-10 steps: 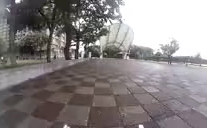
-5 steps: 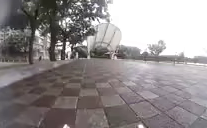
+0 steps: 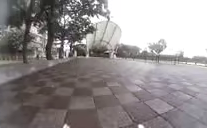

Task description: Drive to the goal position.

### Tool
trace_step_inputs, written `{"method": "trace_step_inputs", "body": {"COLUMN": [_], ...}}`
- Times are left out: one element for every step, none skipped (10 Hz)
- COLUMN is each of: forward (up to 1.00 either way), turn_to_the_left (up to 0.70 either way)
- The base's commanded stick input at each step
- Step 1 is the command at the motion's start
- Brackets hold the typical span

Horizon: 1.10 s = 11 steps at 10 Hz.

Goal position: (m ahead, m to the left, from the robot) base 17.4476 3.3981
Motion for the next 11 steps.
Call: {"method": "trace_step_inputs", "body": {"forward": [0.85, 0.85, 0.85, 0.85, 0.85, 0.85, 0.85, 0.85, 0.85, 0.85, 0.85], "turn_to_the_left": [0.01, 0.01, 0.01, 0.01, 0.01, 0.01, 0.01, 0.01, 0.01, 0.01, 0.01]}}
